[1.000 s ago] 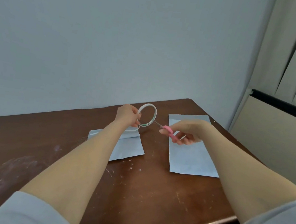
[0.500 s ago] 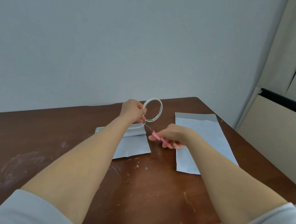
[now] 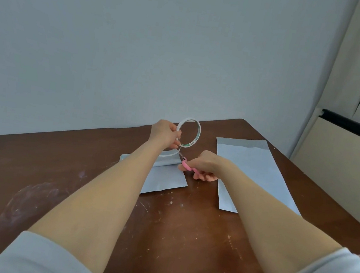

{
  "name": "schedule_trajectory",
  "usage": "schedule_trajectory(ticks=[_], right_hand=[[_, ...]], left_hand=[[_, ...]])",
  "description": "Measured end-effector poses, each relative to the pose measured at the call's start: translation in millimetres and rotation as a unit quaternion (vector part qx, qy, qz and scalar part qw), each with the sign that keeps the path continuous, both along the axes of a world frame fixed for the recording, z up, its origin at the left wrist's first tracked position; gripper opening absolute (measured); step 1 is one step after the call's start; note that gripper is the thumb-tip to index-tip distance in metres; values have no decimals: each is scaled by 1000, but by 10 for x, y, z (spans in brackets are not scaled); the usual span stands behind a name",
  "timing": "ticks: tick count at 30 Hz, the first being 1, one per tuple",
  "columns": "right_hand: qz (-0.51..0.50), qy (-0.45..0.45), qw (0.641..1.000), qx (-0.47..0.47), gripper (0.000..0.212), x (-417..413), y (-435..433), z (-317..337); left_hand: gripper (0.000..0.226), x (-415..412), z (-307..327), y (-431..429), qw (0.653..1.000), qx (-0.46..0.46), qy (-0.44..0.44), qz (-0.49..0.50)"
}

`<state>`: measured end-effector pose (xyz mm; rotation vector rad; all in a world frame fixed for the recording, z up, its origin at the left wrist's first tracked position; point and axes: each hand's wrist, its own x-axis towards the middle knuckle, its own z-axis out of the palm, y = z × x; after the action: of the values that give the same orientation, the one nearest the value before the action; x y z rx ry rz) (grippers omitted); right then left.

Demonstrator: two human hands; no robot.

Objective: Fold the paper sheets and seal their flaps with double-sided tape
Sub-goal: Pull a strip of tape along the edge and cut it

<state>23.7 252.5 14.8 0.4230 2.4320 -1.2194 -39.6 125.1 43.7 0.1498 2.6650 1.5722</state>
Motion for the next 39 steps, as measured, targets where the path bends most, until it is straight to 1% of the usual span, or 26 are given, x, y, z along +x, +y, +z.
schedule_trajectory(ticks=[6,15,20,30,39], right_hand=[[-6,7,1000,8,30,-26,-41,-24],[-13,7,1000,-6,26,-23,-93,-27],[-13,10,1000,-6,27,-29,-95,-36],[-13,9,1000,-4,15,-27,-121,-37],[-9,7,1000,-5,22,12,-151,-13]], left_hand=[[5,10,19,-10,1000,6,-1,1],[8,-4,8,-36,1000,6,0,3],[9,-14,2,-31,1000,12,-2,4],[11,-24,-2,-44,1000,15,0,7],[10,-48,-26,-52,1000,23,1,11]])
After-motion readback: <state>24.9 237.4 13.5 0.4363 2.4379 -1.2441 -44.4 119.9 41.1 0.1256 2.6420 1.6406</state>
